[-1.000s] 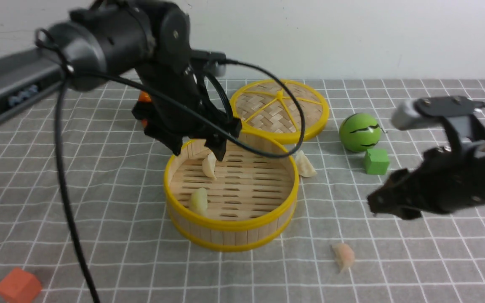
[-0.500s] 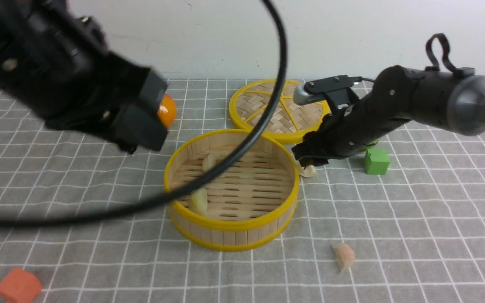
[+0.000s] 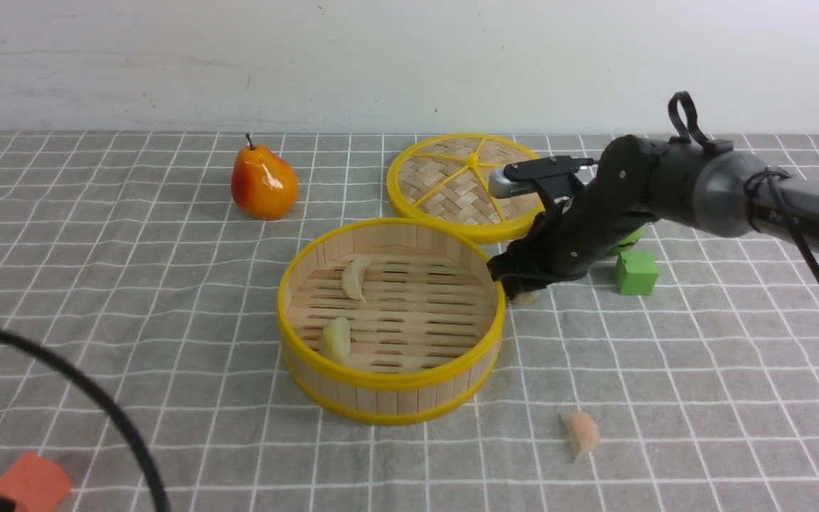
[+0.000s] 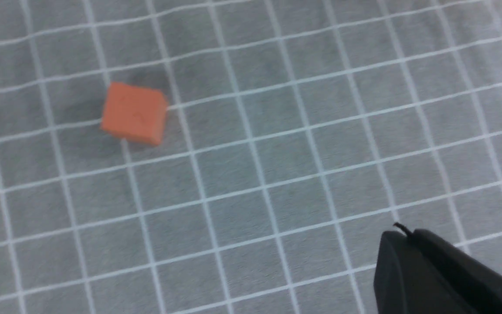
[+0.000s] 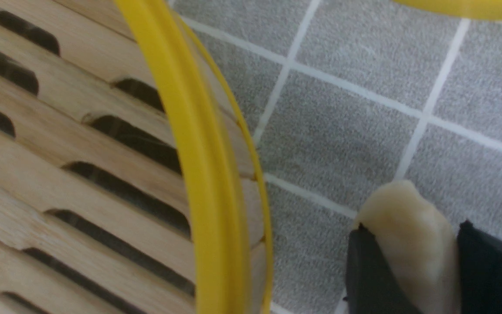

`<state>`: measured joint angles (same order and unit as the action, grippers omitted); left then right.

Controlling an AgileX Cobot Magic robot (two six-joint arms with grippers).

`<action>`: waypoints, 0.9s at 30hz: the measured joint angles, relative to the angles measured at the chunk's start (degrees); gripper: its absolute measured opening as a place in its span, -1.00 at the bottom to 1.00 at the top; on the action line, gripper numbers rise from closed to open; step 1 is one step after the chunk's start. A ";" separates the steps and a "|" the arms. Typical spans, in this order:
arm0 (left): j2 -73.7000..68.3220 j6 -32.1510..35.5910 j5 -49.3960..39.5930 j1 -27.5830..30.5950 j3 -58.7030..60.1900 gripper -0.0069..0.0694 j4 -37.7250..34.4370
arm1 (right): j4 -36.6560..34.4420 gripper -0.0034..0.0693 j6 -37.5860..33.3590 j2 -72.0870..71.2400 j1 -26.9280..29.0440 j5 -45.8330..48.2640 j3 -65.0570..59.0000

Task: Put the dumplings into the steamer on the table with the grey tablecloth.
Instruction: 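Reach for and grasp a dumpling lying on the table beside the steamer, then place the dumpling in the bamboo steamer basket with the right gripper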

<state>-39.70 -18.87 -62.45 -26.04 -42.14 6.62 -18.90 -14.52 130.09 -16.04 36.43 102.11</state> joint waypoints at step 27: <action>13.89 -12.42 10.92 0.00 14.89 -0.82 14.27 | -5.45 -0.10 -8.10 3.95 -11.46 3.71 11.73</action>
<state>-25.81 -31.29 -51.53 -26.04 -27.25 20.89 -24.35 -22.62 134.04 -27.50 40.14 113.84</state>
